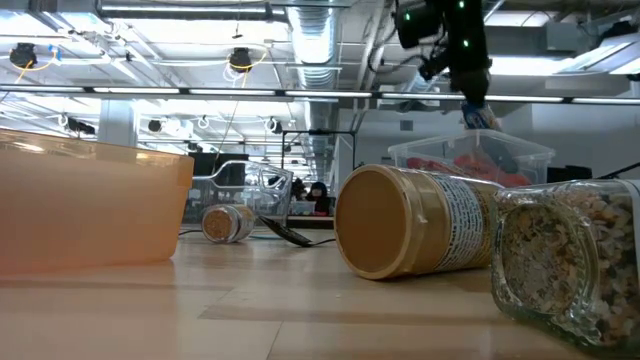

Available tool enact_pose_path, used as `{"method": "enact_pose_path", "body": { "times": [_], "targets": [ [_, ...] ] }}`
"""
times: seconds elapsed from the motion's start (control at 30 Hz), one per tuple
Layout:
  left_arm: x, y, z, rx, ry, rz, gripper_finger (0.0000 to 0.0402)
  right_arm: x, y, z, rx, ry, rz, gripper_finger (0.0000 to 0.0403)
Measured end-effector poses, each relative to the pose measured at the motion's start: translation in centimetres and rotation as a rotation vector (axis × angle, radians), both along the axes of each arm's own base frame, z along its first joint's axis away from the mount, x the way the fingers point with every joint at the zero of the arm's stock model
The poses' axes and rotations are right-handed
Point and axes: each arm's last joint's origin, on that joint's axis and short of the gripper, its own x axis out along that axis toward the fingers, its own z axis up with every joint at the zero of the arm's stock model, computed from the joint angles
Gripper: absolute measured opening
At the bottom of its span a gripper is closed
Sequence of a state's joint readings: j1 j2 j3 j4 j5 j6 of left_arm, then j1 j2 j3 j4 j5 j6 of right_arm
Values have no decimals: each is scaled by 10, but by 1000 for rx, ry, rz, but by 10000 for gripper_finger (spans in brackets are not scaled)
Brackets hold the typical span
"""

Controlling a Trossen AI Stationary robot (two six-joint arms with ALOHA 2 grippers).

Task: Pick & Place Food Item
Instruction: Put the blue noodle pack into the right transparent bin

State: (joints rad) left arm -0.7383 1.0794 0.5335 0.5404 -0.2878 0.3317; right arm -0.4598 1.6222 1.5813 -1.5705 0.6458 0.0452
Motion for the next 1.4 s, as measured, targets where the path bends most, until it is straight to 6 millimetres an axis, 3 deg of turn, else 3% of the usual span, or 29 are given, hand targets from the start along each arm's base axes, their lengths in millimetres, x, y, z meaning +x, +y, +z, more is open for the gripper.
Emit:
{"method": "enact_pose_path", "body": {
  "times": [0.27,0.53,0.73,1.07,1.4],
  "targets": [
    [0,0,0,0,-1,0,126,4,15,-33,56,47,23,0],
    [0,0,0,0,-2,0,126,27,36,-39,150,-118,135,0],
    [0,0,0,1,-3,0,126,34,45,-40,193,-158,170,0],
    [0,0,1,-3,-8,-2,126,35,36,-42,226,-209,165,0],
    [0,0,1,-2,-8,-2,126,25,32,-73,283,-146,159,3]
  ]
}}
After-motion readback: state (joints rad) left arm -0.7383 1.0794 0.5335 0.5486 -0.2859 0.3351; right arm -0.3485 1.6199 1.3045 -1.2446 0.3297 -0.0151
